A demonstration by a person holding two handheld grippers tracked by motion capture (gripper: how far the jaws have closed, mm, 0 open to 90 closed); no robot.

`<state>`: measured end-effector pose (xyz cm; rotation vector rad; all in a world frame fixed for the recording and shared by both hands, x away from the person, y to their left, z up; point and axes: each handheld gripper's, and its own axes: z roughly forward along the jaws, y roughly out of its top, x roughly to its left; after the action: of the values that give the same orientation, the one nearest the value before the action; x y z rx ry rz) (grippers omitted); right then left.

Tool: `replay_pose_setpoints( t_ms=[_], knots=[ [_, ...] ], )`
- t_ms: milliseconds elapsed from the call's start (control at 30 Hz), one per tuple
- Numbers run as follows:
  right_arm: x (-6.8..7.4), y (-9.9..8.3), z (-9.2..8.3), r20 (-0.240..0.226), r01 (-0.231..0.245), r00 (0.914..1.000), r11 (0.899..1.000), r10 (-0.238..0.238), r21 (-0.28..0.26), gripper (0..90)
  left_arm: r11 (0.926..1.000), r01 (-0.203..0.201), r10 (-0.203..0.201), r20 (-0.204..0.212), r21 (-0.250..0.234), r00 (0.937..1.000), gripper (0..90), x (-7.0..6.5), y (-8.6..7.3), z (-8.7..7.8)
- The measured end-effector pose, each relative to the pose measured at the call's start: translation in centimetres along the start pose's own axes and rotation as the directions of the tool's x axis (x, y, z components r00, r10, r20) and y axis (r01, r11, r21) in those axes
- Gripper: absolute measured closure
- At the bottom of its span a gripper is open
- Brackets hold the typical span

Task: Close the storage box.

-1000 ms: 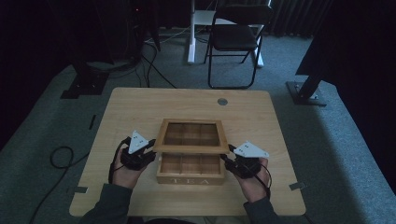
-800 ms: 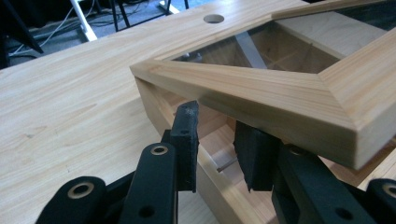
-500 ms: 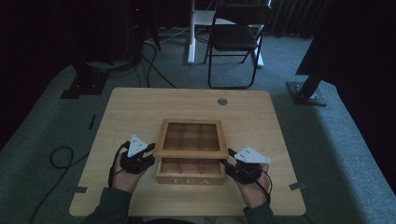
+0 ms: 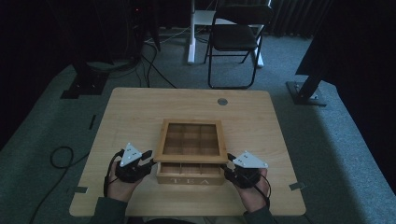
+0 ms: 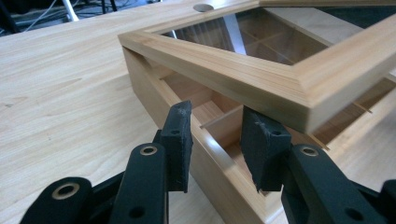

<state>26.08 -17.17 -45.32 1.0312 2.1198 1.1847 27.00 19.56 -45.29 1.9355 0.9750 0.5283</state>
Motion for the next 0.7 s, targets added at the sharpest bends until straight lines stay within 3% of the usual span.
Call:
replay_pose_setpoints(
  t_ms=[400, 700],
  knots=[
    [0.3, -0.8, 0.1, -0.007, -0.005, 1.0, 1.0, 0.006, 0.017, 59.3, 0.9999, -0.014, 0.014, 0.024, 0.002, 0.9996, 63.3, -1.1, -1.0, -0.6],
    [0.5, -1.6, 0.3, -0.015, -0.015, 0.9998, 0.999, 0.016, 0.037, 59.2, 0.9999, 0.001, -0.002, 0.036, 0.017, 0.9994, 63.3, -1.4, -1.8, -0.4]
  ],
)
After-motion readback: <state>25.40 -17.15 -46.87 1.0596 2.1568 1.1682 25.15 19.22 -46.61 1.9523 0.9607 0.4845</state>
